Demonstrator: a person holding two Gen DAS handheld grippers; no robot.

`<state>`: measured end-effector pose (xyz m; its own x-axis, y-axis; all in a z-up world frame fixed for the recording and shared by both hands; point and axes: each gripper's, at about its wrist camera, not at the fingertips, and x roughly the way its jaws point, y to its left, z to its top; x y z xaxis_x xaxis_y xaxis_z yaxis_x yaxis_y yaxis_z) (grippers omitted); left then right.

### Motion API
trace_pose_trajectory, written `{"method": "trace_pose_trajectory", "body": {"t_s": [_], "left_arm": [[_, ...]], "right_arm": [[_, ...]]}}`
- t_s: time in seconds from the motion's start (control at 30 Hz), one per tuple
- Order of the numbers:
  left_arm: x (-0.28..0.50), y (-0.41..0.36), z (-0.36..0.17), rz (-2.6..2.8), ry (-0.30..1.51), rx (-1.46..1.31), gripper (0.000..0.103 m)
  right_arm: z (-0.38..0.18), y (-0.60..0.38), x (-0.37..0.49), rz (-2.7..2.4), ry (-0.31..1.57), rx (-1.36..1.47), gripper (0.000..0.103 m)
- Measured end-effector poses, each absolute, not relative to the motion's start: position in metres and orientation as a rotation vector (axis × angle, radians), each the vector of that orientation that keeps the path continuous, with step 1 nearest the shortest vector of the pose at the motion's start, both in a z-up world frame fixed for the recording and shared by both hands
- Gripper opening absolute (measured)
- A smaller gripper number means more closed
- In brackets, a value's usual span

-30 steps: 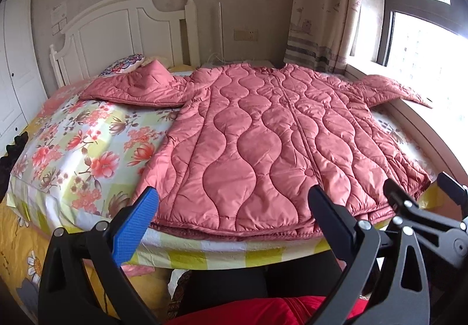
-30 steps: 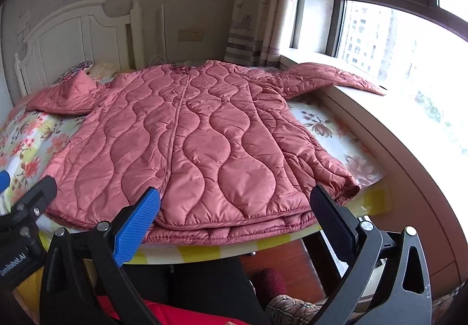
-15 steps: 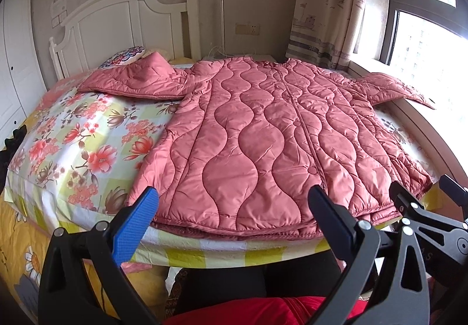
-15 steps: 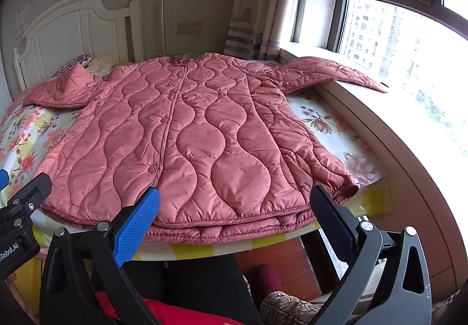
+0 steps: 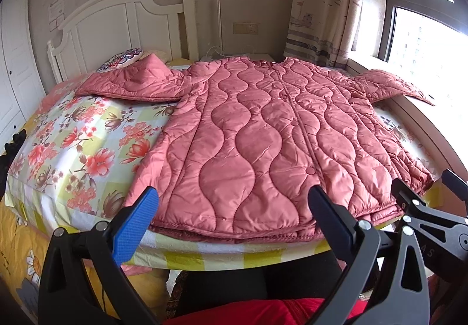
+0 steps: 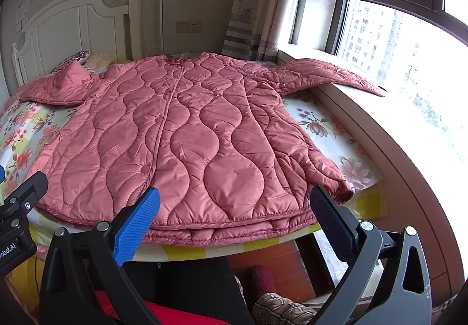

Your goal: Fold large clothes

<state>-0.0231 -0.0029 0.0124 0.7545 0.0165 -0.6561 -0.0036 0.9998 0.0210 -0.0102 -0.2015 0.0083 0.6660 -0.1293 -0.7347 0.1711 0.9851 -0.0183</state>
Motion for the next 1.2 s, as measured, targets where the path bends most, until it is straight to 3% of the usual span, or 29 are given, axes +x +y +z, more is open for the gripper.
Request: {"method": "trace_pose_trajectory", "body": {"t_s": [1.2], "left_arm": [[0.127, -0.061, 0.012, -0.042, 0.771, 0.019, 0.101]], "right_arm": [[0.006, -0.356, 0.139, -0.392, 0.845, 0.144, 0.099]]}}
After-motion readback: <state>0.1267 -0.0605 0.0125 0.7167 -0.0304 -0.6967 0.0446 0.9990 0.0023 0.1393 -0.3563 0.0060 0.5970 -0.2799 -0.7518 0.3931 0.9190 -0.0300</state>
